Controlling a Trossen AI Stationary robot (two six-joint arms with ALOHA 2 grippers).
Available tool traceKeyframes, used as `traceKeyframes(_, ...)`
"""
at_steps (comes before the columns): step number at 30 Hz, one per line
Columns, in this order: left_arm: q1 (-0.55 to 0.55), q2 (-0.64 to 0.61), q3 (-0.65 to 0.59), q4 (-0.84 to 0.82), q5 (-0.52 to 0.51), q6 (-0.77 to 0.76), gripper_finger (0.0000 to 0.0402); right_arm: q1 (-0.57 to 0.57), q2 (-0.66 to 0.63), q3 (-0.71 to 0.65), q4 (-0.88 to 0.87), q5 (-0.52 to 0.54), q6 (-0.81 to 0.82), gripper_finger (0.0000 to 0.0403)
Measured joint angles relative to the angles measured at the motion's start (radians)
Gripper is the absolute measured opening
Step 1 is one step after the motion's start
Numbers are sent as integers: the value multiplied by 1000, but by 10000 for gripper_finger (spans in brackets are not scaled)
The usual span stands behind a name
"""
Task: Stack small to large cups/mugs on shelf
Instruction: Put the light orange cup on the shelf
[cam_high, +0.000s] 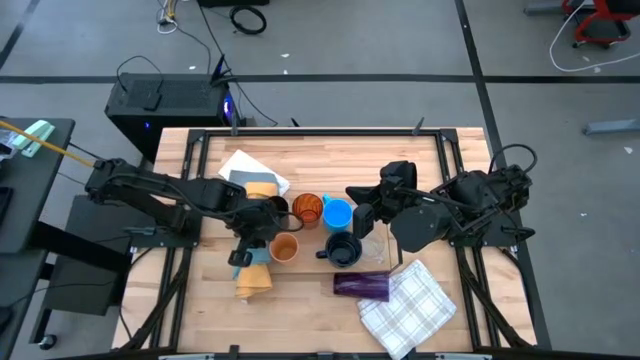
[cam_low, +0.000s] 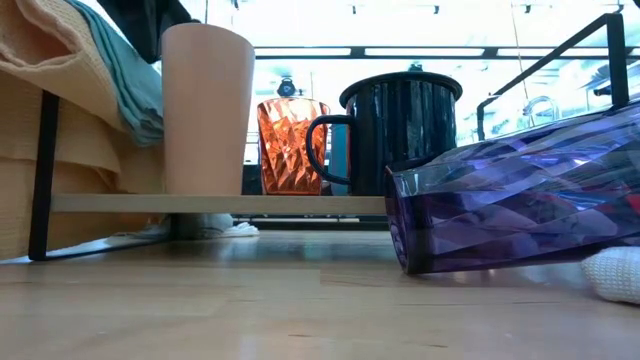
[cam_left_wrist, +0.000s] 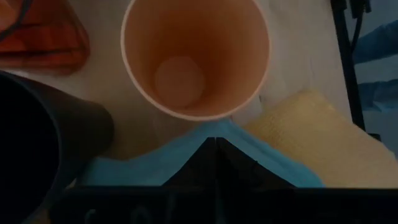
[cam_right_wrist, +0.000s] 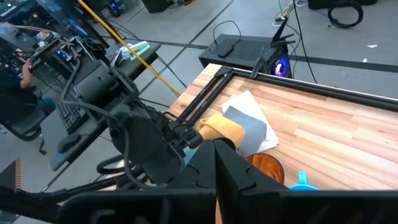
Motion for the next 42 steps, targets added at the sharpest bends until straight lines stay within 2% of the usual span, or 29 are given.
traceKeyframes(13,0,27,-1,-11,4,-81,25,0,0,0,3,0,-1,0)
traceKeyframes(19,0,27,-1,10,56,-97,28,0,0,0,4,0,-2,0)
traceKeyframes(42,0,27,-1,74,45,-194,141,0,0,0,18,0,-3,0)
